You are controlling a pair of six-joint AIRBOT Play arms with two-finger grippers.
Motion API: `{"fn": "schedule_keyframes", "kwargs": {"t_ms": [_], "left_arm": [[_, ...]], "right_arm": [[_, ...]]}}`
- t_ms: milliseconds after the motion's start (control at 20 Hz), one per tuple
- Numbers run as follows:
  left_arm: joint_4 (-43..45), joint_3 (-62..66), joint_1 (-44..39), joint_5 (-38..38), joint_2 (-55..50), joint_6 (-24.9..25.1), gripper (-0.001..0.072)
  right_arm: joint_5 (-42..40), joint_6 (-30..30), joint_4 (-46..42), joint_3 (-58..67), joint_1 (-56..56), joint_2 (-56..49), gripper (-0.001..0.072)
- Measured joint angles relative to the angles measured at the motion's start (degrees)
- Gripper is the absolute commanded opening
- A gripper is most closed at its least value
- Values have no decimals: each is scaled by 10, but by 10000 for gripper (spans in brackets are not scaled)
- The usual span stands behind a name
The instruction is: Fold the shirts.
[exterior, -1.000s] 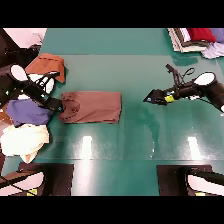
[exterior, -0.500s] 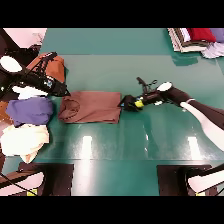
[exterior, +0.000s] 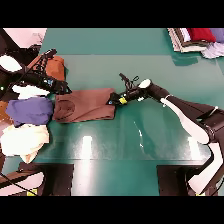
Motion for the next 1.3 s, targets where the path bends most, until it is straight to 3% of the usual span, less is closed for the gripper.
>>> {"fn": "schedule_keyframes", "kwargs": {"t_ms": [350,800,1050,1300], "left_arm": [[-9,0,-40,-2,0,0,22],[-28,0,-117,49,0,-21,22],[-40,0,-127,64,0,-37,22],[-43,0,-129,70,0,-46,22]], "right_arm": [[3,-6,-71,-81,-141,147,11],[3,-7,-141,-286,-593,403,11],[-5,-7,-157,-344,-817,452,11],[-11,-7,-193,-363,-908,462,18]]}}
